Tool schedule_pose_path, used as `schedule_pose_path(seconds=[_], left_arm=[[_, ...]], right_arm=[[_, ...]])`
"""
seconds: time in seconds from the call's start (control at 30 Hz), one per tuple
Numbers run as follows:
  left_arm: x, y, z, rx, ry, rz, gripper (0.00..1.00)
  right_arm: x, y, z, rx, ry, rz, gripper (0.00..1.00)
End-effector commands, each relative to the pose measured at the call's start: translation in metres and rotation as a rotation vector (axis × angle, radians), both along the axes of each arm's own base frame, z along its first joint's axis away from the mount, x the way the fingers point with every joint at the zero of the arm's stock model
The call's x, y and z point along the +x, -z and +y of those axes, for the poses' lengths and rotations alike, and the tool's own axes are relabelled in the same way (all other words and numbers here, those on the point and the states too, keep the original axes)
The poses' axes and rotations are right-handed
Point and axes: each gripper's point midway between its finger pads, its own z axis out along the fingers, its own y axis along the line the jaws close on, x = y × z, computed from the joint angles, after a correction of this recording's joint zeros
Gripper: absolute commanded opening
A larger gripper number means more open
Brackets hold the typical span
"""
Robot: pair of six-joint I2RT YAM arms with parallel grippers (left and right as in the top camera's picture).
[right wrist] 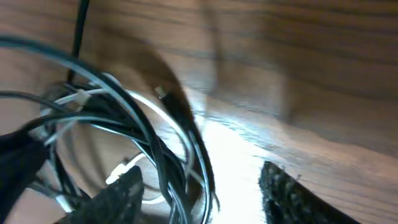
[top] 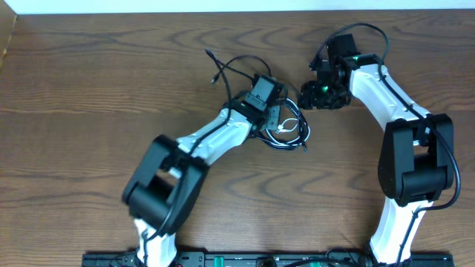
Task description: Untangle cables
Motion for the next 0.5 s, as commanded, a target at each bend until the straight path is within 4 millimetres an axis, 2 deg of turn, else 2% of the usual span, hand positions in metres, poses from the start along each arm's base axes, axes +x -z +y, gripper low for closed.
schedule_pose_path(seconds=[0.0, 0.1, 0.33, 0.47], left_arm=[[0.001, -0.068, -0.006, -0.155, 0.046, -0.062, 0.07], [-0.004, -0.079, -0.009, -0.214, 0.076, -0.041, 0.08], [-0.007, -0.082, -0.012, -0.251, 0.094, -0.021, 0.08], [-0.008, -0.109, -0.013, -0.309, 0.089, -0.054, 0.07]], right_arm=[[-0.006, -0.024, 0.028, 0.165, -0.119, -0.040, 0.54], [-0.008, -0.031, 0.036, 0.209, -0.158, -0.052, 0.54], [-0.007, -0.034, 0.039, 0.208, -0.176, -0.072, 0.55], [0.002, -0.025, 0.036, 0.111, -0.083, -0.074, 0.52]])
